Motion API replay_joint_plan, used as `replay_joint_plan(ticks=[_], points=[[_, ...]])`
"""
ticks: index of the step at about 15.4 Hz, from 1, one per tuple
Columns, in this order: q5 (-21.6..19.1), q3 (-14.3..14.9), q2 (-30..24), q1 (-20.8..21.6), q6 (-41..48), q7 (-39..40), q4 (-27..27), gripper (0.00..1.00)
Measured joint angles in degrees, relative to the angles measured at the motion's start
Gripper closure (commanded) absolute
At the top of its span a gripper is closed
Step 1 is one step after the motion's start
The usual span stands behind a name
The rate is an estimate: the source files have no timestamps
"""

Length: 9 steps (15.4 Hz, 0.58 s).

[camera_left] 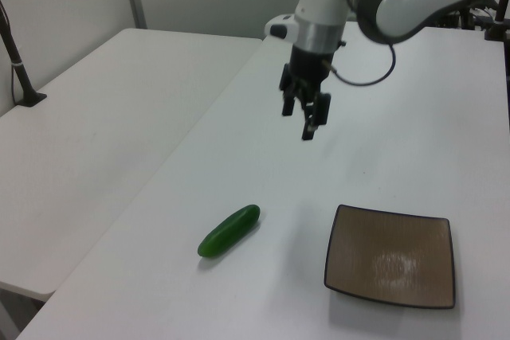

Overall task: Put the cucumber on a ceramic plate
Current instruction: 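Lower the gripper over the cucumber's middle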

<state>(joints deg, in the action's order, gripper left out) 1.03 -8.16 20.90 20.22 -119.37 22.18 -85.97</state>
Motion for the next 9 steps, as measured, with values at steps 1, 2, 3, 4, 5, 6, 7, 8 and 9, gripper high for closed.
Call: replay_joint_plan(ticks=[1, 2, 3, 4, 5, 6, 7, 8, 9], points=[[0.9, 0.0, 1.3, 0.7, -1.4, -0.4, 0.7, 0.0], [1.9, 0.0, 2.6, 1.3, -2.9, -0.9, 1.1, 0.0], [3.3, 0.0, 3.9, 2.1, -4.3, -1.6, 1.3, 0.0], [5.0, 0.0, 5.2, 3.0, -5.6, -2.7, 1.5, 0.0], [6.6, -0.1, 6.6, 3.8, -6.8, -4.2, 1.8, 0.0], [8.0, -0.1, 8.1, 4.4, -8.0, -5.8, 2.4, 0.0], [9.3, -0.1, 9.7, 5.0, -8.8, -7.1, 3.3, 0.0], [10.2, -0.1, 11.2, 5.5, -9.7, -8.0, 4.2, 0.0], [10.8, -0.1, 12.8, 5.9, -10.8, -8.3, 5.0, 0.0]])
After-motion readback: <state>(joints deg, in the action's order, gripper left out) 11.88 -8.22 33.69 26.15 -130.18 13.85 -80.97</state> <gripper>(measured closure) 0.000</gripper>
